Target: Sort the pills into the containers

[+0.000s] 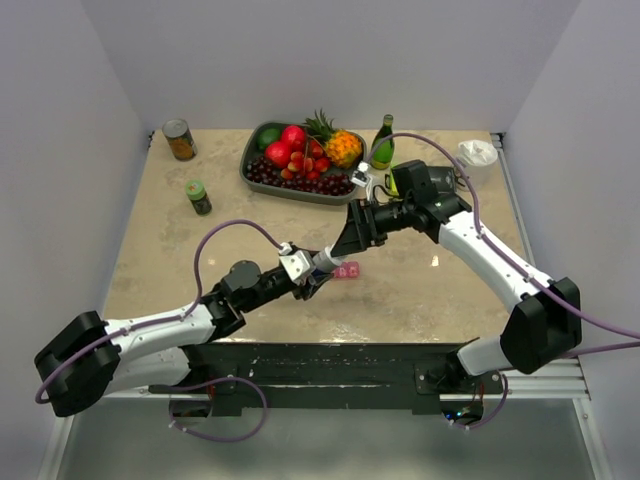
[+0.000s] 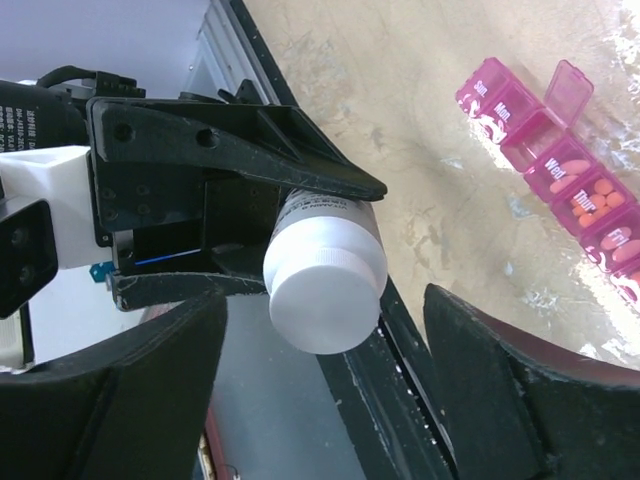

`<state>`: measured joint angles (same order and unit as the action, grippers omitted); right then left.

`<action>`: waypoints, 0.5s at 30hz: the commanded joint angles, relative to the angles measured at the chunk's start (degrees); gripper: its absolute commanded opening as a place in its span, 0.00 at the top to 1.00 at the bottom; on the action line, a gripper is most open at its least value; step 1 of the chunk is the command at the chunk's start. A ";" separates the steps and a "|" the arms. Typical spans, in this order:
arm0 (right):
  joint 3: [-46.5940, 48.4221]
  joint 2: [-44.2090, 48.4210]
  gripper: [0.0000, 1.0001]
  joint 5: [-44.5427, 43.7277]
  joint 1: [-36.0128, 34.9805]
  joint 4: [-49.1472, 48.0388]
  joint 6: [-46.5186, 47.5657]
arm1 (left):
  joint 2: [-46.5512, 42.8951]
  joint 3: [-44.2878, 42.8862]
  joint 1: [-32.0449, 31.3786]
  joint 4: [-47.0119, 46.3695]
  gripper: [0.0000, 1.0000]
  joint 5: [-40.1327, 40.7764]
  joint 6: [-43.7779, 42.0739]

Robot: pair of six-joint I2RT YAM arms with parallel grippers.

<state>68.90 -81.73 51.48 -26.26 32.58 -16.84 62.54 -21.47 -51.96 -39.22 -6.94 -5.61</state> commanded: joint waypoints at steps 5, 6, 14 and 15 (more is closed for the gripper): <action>0.09 1.05 0.65 1.69 -1.33 -1.38 0.66 | 1.09 -2.34 -0.68 -6.30 1.00 1.58 -0.72; 0.18 1.05 0.72 2.91 -1.95 -1.20 2.50 | 1.18 -2.17 -0.68 -6.39 1.00 1.58 -0.72; 8.84 -0.79 1.00 10.56 -4.06 16.20 33.20 | -0.05 1.87 -0.59 -8.33 1.00 -7.37 0.16; 10.62 -1.23 1.00 10.65 -5.11 21.34 49.81 | -0.84 2.22 -0.51 -8.41 1.00 -9.39 0.51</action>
<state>70.74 -82.15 53.95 -27.73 36.97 -2.22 63.42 -20.64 -52.25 -41.54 -8.97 -5.41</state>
